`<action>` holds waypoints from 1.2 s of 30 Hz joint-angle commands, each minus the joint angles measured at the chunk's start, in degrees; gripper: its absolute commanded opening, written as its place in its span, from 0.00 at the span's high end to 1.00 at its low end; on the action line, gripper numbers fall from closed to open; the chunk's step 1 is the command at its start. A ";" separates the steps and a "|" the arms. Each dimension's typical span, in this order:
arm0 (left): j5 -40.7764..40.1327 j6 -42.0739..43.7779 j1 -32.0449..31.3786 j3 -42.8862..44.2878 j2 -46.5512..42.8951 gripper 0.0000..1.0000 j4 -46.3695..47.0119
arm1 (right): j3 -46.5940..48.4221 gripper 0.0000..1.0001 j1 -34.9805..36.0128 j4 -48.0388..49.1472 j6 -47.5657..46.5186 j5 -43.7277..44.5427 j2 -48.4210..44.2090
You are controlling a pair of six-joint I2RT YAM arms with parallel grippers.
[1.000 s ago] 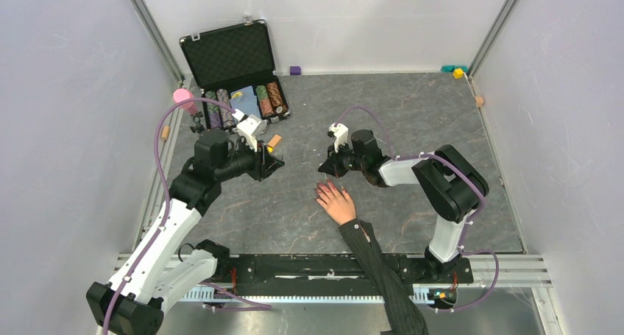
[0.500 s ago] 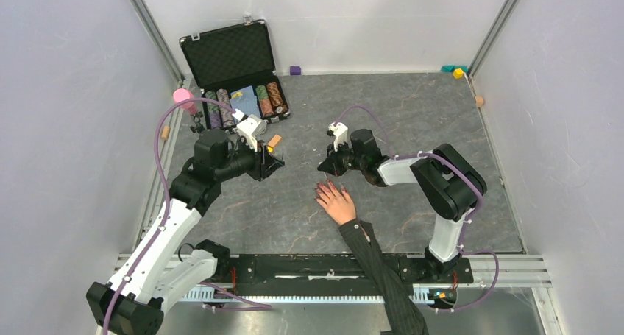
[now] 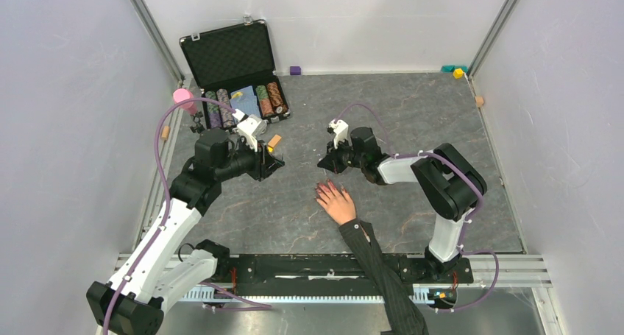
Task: Paint the nails
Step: Paint the nail polish on the nail.
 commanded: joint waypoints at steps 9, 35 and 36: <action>0.46 1.59 0.38 0.31 -0.54 0.98 1.57 | -0.65 1.00 -0.91 1.49 -0.01 0.33 -5.19; 0.71 1.48 0.40 0.17 -0.43 0.98 1.64 | -3.87 1.00 -0.91 4.58 1.84 -3.63 -4.57; 0.71 1.50 0.38 0.13 -0.45 0.98 1.65 | -3.82 1.00 -0.91 4.58 1.82 -3.65 -4.44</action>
